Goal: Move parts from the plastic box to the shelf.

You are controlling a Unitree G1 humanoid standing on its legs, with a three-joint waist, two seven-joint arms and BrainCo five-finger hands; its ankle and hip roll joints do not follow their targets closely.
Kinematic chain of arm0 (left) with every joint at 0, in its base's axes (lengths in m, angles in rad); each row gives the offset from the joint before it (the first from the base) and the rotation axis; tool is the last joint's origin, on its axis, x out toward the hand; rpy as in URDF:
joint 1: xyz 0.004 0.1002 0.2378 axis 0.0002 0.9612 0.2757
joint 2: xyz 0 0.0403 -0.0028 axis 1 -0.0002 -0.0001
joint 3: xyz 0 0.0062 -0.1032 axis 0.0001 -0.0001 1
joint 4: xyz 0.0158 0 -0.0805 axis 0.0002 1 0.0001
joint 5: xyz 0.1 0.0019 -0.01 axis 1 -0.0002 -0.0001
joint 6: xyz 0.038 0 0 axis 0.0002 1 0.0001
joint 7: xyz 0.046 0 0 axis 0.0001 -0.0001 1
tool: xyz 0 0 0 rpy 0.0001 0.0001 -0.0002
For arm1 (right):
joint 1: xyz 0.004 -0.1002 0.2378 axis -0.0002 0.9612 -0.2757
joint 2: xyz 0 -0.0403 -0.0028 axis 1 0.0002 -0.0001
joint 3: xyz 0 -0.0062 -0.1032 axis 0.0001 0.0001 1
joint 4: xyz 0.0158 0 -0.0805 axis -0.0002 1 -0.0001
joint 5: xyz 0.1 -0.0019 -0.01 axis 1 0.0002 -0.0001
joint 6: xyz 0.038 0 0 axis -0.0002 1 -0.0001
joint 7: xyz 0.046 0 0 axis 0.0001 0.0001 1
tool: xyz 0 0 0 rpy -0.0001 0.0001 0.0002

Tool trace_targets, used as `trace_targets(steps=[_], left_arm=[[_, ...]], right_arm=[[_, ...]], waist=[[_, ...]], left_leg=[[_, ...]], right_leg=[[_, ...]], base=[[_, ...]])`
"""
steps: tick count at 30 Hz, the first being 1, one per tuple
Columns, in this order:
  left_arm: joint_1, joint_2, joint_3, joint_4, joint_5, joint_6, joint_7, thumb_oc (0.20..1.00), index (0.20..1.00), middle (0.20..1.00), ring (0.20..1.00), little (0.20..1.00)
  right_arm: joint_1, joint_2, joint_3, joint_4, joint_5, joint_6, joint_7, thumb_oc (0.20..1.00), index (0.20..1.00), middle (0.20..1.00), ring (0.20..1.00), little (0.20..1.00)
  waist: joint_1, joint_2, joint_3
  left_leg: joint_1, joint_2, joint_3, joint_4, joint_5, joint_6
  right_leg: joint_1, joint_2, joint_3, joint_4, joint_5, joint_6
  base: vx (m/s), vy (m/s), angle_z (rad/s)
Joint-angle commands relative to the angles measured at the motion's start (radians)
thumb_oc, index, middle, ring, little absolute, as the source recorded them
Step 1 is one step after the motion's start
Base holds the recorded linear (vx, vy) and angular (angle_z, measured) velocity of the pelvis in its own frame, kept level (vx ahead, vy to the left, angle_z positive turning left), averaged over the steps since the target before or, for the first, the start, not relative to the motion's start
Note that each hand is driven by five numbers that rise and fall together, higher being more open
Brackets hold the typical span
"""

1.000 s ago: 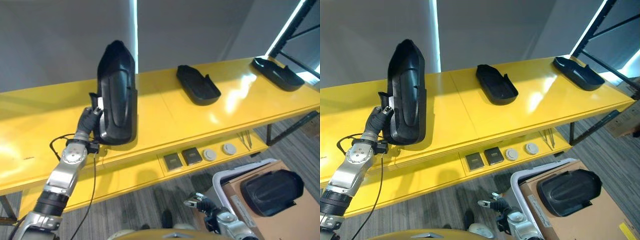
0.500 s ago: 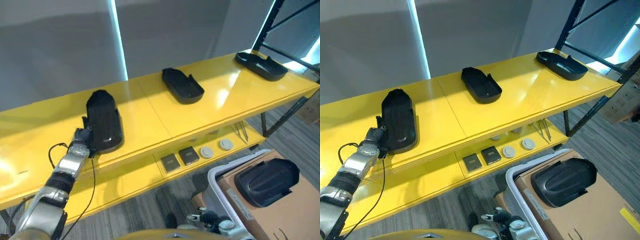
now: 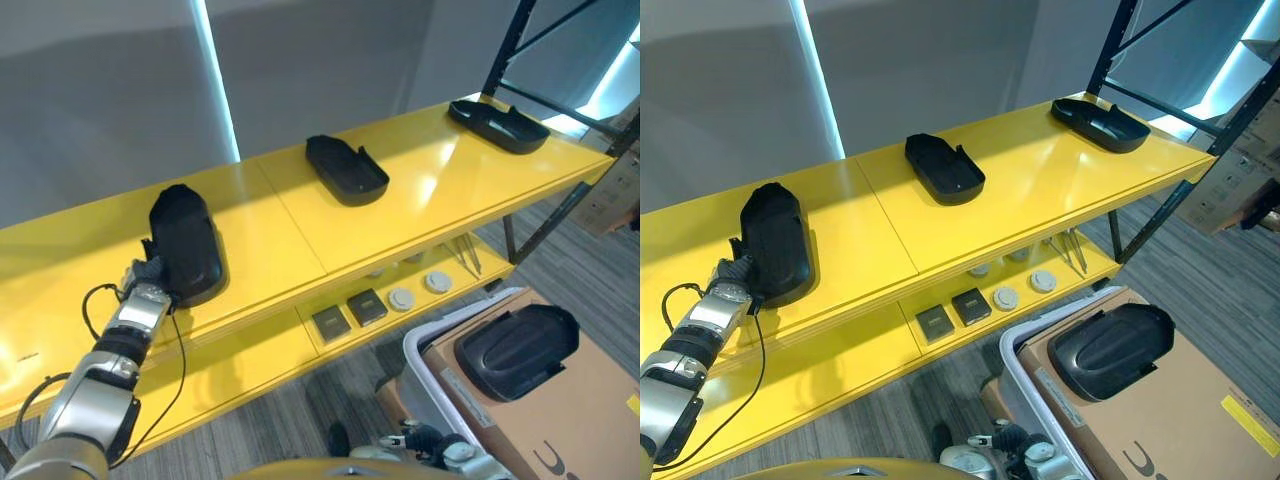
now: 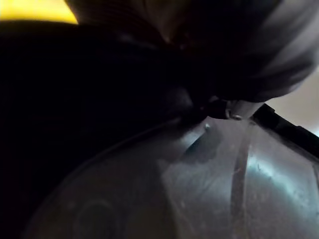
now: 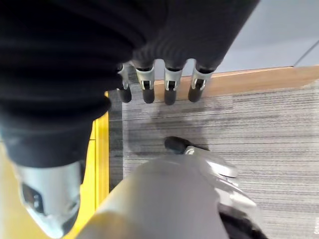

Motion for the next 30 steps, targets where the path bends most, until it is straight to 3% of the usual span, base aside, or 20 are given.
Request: trace_targets(steps=[1,3,4,5,17,23,24,29,30], left_arm=[[-0.024,-0.001,-0.025,0.127,-0.01,0.024,0.031,0.2,0.2,0.2,0.2,0.2],[-0.031,0.004,-0.023,0.153,-0.02,0.026,0.02,0.2,0.2,0.2,0.2,0.2],[-0.032,0.005,-0.023,0.162,-0.022,0.025,0.013,0.354,0.354,0.354,0.354,0.354],[-0.033,0.0,-0.026,0.173,-0.029,0.018,0.021,1.0,1.0,1.0,1.0,1.0],[-0.038,0.029,-0.003,0.104,0.007,-0.052,0.097,1.0,1.0,1.0,1.0,1.0],[0.027,0.134,0.035,-0.162,0.058,-0.049,0.121,1.0,1.0,1.0,1.0,1.0],[0.081,0.179,0.079,-0.295,0.071,-0.071,0.099,1.0,1.0,1.0,1.0,1.0],[0.162,0.211,0.151,-0.498,0.109,-0.084,0.082,1.0,1.0,1.0,1.0,1.0],[0.223,0.219,0.208,-0.62,0.137,-0.096,0.063,1.0,1.0,1.0,1.0,1.0]], right_arm=[[-0.021,-0.025,0.038,0.006,0.001,-0.027,0.015,1.0,1.0,1.0,1.0,1.0],[-0.016,-0.027,0.039,0.012,-0.002,-0.031,0.018,1.0,1.0,1.0,1.0,1.0],[-0.015,-0.027,0.038,0.014,-0.005,-0.032,0.02,1.0,1.0,1.0,1.0,1.0],[-0.014,-0.029,0.037,0.013,-0.01,-0.033,0.022,1.0,1.0,1.0,1.0,1.0],[-0.005,-0.02,0.041,0.022,-0.029,-0.04,0.022,1.0,1.0,1.0,1.0,1.0],[0.015,-0.013,0.025,0.008,-0.016,-0.049,0.005,1.0,1.0,1.0,1.0,1.0],[0.027,-0.01,0.012,-0.007,-0.019,-0.048,-0.002,1.0,1.0,1.0,1.0,1.0],[0.043,0.001,-0.005,-0.02,-0.01,-0.05,-0.013,1.0,1.0,1.0,1.0,1.0],[0.052,0.008,-0.017,-0.034,-0.005,-0.043,-0.021,1.0,1.0,1.0,1.0,1.0]], waist=[[-0.01,-0.004,0.005],[-0.017,-0.002,0.007],[-0.02,-0.001,0.007],[-0.024,-0.001,0.009],[-0.016,-0.002,0.02],[0.032,-0.005,0.027],[0.054,-0.009,0.031],[0.083,-0.015,0.037],[0.099,-0.019,0.041]], left_leg=[[-0.064,0.114,0.094,0.005,0.029,-0.08],[-0.057,0.114,0.099,0.005,0.028,-0.079],[-0.055,0.114,0.101,0.004,0.028,-0.079],[-0.052,0.114,0.102,0.004,0.026,-0.077],[-0.021,0.106,0.094,0.002,0.015,-0.071],[-0.014,0.102,0.068,0.004,0.012,-0.068],[-0.014,0.101,0.056,0.005,0.012,-0.069],[-0.013,0.1,0.035,0.007,0.01,-0.069],[-0.011,0.099,0.023,0.007,0.009,-0.069]], right_leg=[[0.04,-0.005,0.019,0.009,-0.109,0.109],[0.045,-0.005,0.02,0.01,-0.11,0.109],[0.045,-0.005,0.021,0.011,-0.11,0.109],[0.046,-0.006,0.022,0.015,-0.112,0.109],[0.069,-0.014,0.014,0.02,-0.118,0.112],[0.088,-0.022,-0.011,0.015,-0.121,0.113],[0.095,-0.025,-0.023,0.014,-0.122,0.112],[0.106,-0.028,-0.04,0.013,-0.127,0.109],[0.113,-0.03,-0.049,0.012,-0.13,0.109]], base=[[0.04,0.01,-0.06],[0.05,0.015,-0.01],[0.05,0.022,-0.03],[0.04,0.025,-0.04],[0.01,0.004,0.01],[0.0,0.002,0.08],[0.0,0.0,0.16],[0.0,-0.001,0.17],[0.0,-0.006,0.19]])
